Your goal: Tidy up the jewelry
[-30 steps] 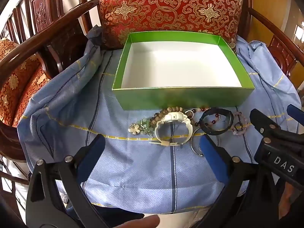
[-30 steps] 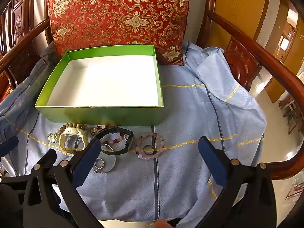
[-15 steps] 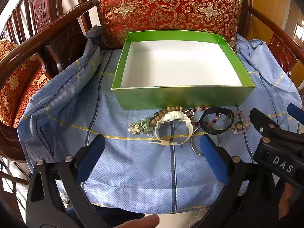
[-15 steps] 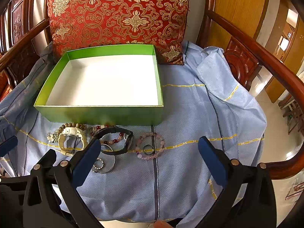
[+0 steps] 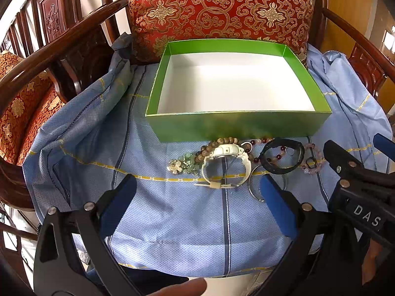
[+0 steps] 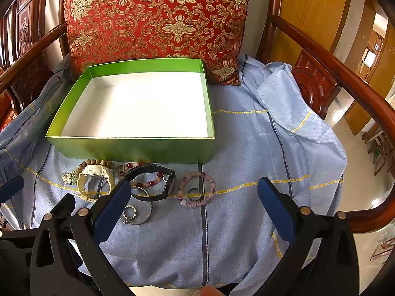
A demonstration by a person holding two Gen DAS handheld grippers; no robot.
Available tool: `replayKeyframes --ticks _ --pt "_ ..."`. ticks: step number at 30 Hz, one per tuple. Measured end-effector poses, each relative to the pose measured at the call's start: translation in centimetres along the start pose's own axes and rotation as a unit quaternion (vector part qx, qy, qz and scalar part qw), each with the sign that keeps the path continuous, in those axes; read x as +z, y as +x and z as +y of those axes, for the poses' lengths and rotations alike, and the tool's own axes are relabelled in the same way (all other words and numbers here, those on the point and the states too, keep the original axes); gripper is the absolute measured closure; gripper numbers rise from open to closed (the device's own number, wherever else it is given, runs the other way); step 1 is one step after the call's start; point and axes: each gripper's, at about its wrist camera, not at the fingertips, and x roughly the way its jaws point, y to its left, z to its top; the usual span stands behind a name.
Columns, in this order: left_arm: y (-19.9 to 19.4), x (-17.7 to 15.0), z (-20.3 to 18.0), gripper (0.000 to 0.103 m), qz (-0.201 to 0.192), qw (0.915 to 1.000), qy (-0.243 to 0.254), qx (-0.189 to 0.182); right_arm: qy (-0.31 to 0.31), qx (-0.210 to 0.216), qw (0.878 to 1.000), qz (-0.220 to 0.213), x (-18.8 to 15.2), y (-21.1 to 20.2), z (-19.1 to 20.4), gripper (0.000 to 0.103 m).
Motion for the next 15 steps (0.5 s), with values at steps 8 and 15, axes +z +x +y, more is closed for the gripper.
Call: replayKeyframes --ticks 8,15 --pt "0.02 0.00 0.02 0.004 0.000 1.0000 0.000 0.000 -0.001 0.001 1.000 -0.001 -0.01 -0.03 0.01 0.003" --pt "0.00 -0.04 0.04 0.004 0.000 1.0000 0.000 0.002 -0.001 0.001 1.000 -0.001 -0.05 -0.12 0.12 0.003"
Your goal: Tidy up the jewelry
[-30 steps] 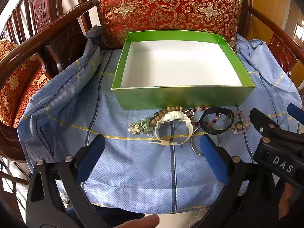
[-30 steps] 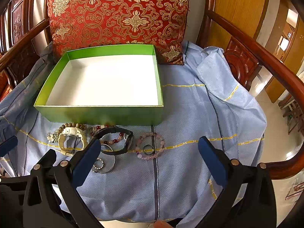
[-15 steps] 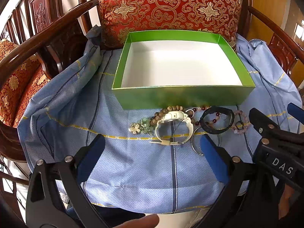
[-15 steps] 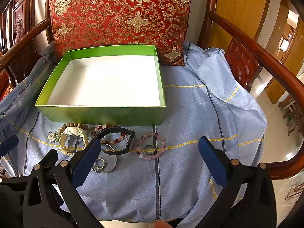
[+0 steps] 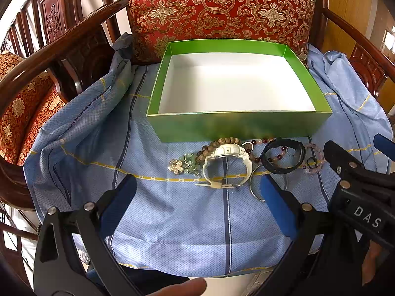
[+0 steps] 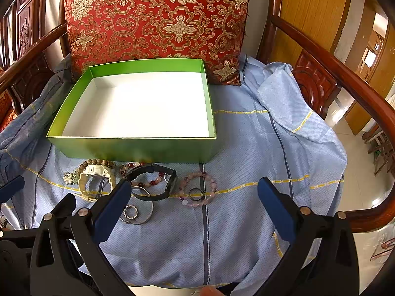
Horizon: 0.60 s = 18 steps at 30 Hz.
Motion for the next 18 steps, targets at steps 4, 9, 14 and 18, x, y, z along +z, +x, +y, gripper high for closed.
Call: replayKeyframes --ticks 4,9,14,18 --pt "0.00 -0.02 0.03 0.004 0.000 1.0000 0.000 0.000 0.000 0.000 1.000 0.000 0.00 0.02 0.03 0.003" --pt "0.01 -0.07 0.23 0.004 0.001 1.0000 0.000 0.001 -0.002 0.001 1.000 0.001 0.01 0.00 0.15 0.003" --pt "-0.01 -0.10 0.27 0.004 0.001 1.0000 0.000 0.001 -0.004 0.001 1.000 0.001 0.08 -0.02 0.32 0.003" --pt "-0.07 -0.10 0.22 0.004 0.000 1.0000 0.001 0.000 -0.004 0.002 1.000 0.002 0.10 0.00 0.33 0.003"
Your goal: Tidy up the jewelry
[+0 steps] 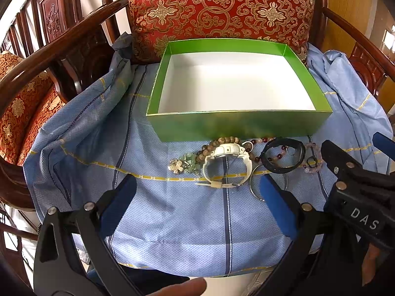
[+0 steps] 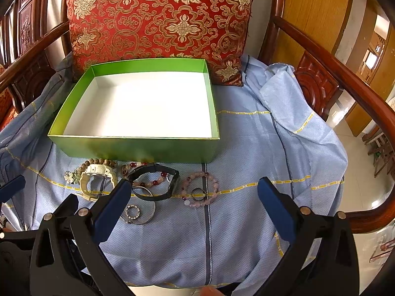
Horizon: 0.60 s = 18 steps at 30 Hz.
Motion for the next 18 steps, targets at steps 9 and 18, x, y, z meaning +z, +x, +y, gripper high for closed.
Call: replayKeyframes --ticks 9,18 --pt "-0.13 -0.02 -0.19 0.004 0.001 1.0000 -0.001 0.001 -0.001 -0.001 1.000 0.000 0.02 -0.03 0.08 0.003" --pt "-0.06 -0.08 -0.30 0.004 0.002 1.0000 0.001 0.002 -0.002 0.000 1.000 0.001 0.01 -0.02 0.11 0.003"
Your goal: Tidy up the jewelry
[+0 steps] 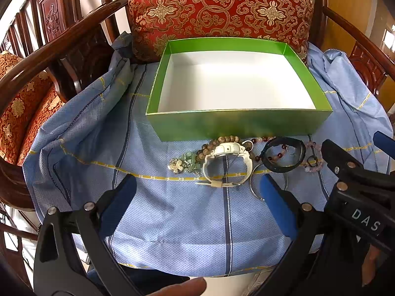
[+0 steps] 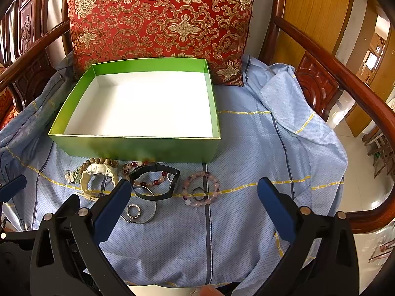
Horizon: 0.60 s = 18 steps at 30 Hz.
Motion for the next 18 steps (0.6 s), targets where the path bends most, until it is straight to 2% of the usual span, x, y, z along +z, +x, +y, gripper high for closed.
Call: replayKeyframes --ticks 18 --pt "0.15 -0.08 -0.01 0.004 0.000 1.0000 0.002 0.000 0.001 0.000 1.000 0.002 -0.15 0.08 -0.11 0.003"
